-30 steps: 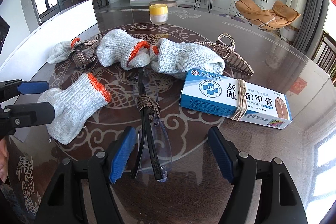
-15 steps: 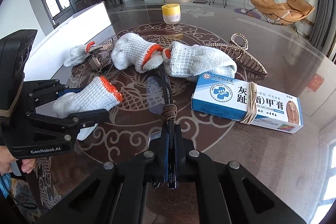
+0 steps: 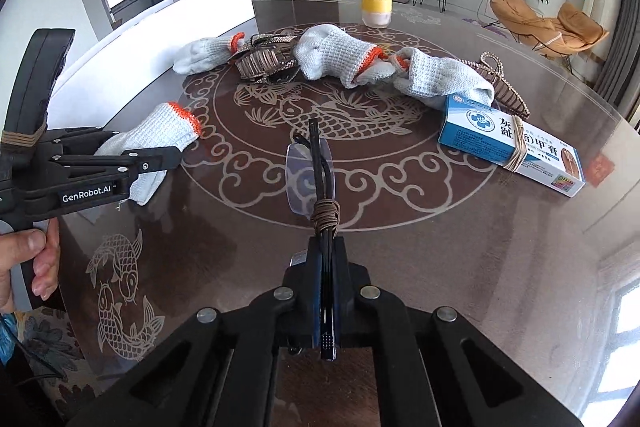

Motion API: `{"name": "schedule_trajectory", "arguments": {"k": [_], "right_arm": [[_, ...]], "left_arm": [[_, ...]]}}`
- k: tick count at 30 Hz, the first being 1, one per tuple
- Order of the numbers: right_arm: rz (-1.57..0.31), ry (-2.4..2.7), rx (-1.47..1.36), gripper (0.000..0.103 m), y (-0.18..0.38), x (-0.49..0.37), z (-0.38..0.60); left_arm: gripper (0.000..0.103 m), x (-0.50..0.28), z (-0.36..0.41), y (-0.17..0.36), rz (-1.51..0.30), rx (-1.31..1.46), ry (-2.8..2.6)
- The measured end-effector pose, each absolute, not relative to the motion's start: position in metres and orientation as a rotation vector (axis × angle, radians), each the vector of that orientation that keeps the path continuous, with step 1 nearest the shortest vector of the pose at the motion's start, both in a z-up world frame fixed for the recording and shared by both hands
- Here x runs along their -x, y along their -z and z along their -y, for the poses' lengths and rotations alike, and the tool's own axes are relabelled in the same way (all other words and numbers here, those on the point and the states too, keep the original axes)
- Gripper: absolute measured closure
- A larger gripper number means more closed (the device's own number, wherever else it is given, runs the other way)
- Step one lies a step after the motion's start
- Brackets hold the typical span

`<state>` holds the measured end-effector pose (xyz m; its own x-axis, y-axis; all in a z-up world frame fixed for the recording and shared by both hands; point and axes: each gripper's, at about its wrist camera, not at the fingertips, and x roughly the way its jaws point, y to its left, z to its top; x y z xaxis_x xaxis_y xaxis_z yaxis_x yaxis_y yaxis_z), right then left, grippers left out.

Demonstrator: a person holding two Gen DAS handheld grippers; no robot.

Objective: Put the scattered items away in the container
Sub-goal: 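Close the right gripper on the glasses while the left gripper grasps a white glove, then lift the glasses with the right gripper while the left gripper lifts the glove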

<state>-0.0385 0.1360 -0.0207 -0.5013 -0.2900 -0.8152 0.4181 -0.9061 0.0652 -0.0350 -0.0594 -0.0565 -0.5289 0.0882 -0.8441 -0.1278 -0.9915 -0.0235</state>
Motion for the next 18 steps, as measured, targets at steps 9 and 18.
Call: {"name": "schedule_trajectory", "arguments": {"k": [9, 18], "right_arm": [[-0.288, 2.431, -1.221, 0.058, 0.026, 0.043, -0.12], [-0.294, 2.443, -1.184, 0.054, 0.029, 0.05, -0.12]], "left_arm": [[0.008, 0.041, 0.077, 0.066, -0.051, 1.47, -2.673], [0.0, 0.059, 0.076, 0.07, -0.075, 1.45, -2.692]]}}
